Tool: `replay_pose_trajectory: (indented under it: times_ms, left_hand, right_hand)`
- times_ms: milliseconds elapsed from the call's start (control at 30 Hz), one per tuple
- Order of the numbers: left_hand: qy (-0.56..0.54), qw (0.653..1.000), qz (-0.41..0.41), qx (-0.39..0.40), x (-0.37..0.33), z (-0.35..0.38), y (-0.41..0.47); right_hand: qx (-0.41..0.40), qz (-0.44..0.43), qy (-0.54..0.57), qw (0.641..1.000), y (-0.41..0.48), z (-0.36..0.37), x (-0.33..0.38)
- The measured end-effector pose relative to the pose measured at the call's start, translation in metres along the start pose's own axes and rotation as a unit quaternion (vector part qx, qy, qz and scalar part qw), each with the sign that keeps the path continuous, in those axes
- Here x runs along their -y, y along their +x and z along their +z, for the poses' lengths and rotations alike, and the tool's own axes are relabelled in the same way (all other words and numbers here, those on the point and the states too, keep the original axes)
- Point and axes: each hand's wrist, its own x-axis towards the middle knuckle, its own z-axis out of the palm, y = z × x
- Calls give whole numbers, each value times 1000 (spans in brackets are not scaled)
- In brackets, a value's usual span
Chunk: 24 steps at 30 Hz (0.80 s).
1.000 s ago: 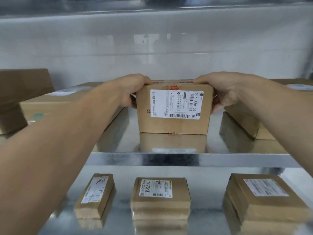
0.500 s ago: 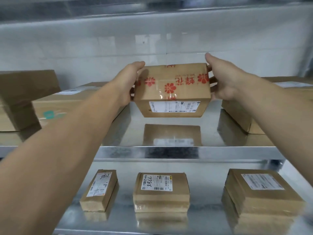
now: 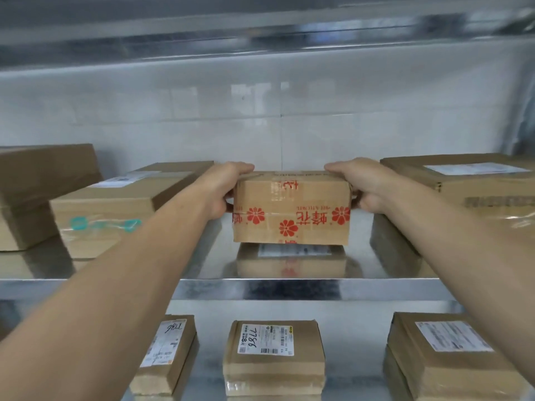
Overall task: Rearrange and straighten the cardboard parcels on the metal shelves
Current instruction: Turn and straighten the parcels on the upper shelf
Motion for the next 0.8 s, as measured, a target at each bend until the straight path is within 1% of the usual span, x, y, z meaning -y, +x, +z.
replay_pose_trajectory:
  times_ms: [167, 267, 367, 500, 800]
  left_hand:
    - [49, 998, -26, 20, 0, -2, 14]
    - [73, 995, -56, 43, 2, -8, 23]
    - [100, 991, -64, 68, 3, -11, 32]
    - [106, 988, -71, 87, 5, -12, 38]
    - [133, 985, -71, 81, 3, -9, 45]
  right_hand:
    - [37, 43, -54, 997, 11, -1, -2]
    - [72, 66, -78, 992, 17, -2, -2]
    - [92, 79, -121, 985, 20, -2, 0]
    - [99, 95, -171, 976, 22, -1, 3]
    - [102, 82, -195, 972, 29, 0, 4]
